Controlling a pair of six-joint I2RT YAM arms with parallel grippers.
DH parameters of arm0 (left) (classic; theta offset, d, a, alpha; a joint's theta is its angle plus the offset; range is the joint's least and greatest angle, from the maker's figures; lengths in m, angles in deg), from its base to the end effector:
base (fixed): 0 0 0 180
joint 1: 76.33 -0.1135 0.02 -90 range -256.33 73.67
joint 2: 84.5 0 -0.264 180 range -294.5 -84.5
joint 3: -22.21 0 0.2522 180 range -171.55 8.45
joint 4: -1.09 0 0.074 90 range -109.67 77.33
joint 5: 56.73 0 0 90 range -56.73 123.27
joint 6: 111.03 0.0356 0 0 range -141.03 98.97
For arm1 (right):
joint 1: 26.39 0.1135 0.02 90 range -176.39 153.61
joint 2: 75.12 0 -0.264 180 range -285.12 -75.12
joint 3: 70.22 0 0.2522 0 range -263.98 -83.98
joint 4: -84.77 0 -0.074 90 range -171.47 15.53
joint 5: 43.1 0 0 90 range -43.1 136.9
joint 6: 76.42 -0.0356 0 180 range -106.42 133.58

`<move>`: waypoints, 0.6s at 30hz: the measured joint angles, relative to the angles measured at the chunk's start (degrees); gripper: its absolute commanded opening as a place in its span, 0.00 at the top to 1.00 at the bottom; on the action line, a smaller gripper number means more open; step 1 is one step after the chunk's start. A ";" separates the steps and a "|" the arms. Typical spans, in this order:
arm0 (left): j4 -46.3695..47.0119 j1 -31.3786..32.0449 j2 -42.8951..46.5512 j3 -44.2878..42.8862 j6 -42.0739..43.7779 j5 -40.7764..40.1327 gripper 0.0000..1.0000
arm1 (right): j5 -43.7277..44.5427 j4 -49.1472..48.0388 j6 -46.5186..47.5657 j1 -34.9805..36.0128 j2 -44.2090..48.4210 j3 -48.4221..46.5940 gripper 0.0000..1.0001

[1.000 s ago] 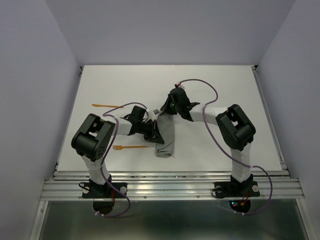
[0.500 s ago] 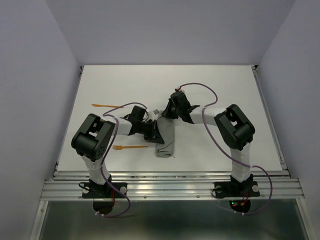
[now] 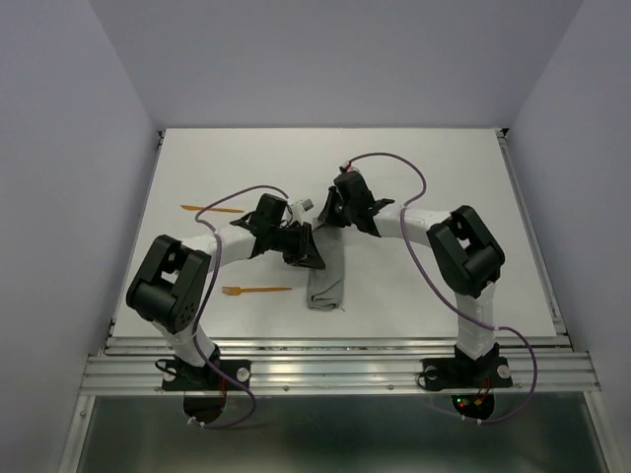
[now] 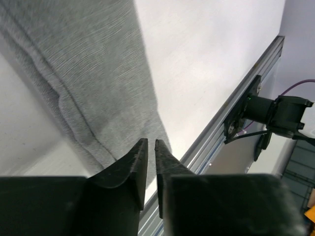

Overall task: Fold the napkin into a case and place the utensils inside
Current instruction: Smooth out the smaller rectangle-folded napkin at the center of the board.

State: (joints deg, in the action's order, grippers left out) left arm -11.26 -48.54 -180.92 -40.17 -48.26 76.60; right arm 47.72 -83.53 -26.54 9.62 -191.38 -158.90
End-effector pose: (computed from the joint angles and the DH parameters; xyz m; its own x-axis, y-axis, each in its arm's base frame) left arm 0.2783 -0.1743 0.1623 -0.9163 0.1067 -0.3860 0.3808 0.5304 -0.7574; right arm 0.3604 0.2613 0.1641 -0.7647 0.2408 -0.5978 -0.1127 0.8633 0.4919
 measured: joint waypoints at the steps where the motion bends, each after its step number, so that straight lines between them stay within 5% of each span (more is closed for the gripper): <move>1: -0.85 0.00 1.25 -0.85 -0.02 -0.28 0.73 | 0.00 0.52 0.72 0.00 0.42 -0.57 0.79; 7: -2.60 -0.04 5.75 -2.32 0.20 -1.40 1.00 | 0.81 2.25 2.12 0.00 8.04 0.28 0.80; 18: -7.28 -7.43 13.92 1.01 0.48 -2.97 1.00 | 1.81 5.38 2.34 3.65 24.22 16.94 0.83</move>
State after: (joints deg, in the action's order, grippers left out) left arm -18.54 -55.97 -167.00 -39.16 -47.78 73.63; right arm 49.53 -78.16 -24.20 13.27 -167.17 -141.96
